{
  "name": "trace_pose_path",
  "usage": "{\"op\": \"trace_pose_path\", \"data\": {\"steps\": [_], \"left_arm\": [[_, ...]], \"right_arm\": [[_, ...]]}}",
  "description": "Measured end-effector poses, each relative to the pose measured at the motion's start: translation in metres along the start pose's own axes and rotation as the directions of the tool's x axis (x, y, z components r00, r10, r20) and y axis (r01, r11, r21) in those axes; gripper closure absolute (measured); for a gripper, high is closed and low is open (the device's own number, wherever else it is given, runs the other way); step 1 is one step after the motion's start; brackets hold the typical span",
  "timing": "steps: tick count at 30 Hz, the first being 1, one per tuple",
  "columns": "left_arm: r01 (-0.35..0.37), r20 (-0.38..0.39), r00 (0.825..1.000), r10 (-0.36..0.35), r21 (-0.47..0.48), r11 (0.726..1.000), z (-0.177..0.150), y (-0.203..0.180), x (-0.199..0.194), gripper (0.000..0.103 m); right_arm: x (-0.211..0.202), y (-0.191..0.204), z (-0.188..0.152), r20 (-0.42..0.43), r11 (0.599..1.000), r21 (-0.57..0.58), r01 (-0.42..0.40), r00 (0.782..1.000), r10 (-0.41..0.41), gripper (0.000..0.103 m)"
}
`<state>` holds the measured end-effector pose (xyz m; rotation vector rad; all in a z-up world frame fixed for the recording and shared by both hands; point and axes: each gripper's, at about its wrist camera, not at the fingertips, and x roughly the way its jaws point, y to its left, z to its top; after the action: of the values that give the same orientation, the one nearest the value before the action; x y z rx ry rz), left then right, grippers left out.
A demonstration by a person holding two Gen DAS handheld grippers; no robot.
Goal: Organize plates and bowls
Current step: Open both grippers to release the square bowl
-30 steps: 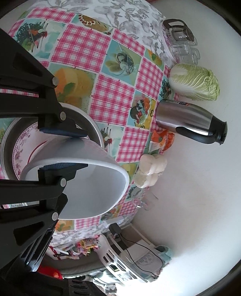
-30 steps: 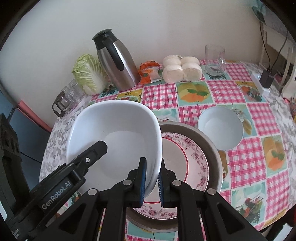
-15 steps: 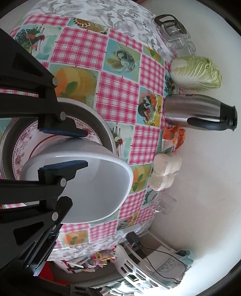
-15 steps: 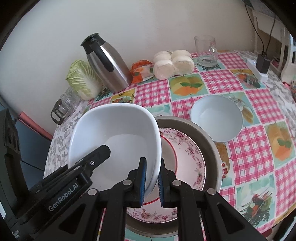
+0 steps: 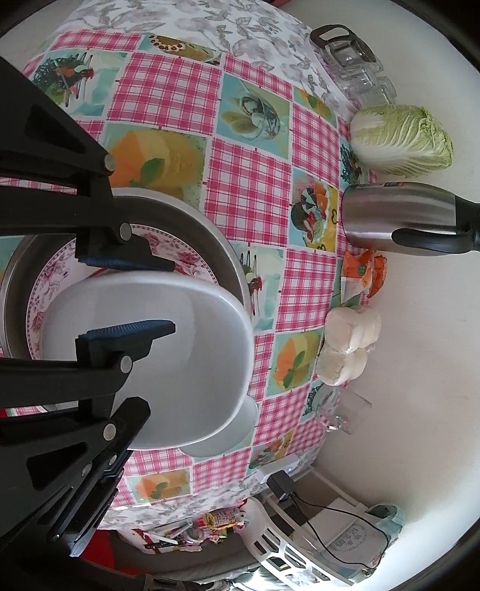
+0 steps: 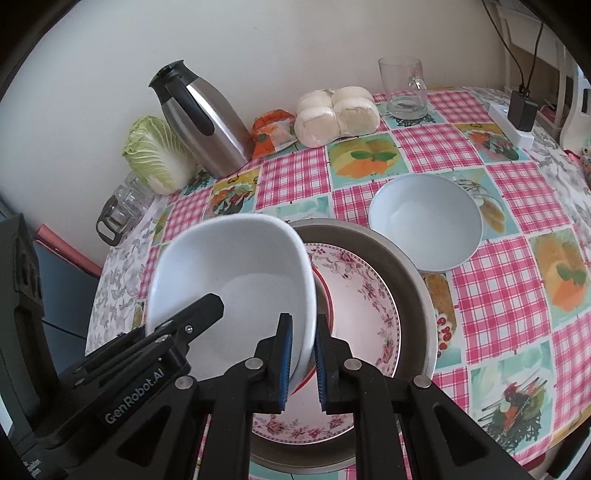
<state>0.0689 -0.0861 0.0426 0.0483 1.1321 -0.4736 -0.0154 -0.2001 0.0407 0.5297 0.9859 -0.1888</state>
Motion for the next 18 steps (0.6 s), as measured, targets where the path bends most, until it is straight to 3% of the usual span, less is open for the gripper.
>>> {"op": "trace_pose_path", "data": {"steps": [18], "left_arm": [[0.003,0.037,0.999,-0.001,-0.041,0.999,0.003,0.011,-0.014,0.076]], "right_arm": [[-0.006,-0.006,0.003,0.018,1.0,0.022,-0.005,1.0,0.005,0.085]]}}
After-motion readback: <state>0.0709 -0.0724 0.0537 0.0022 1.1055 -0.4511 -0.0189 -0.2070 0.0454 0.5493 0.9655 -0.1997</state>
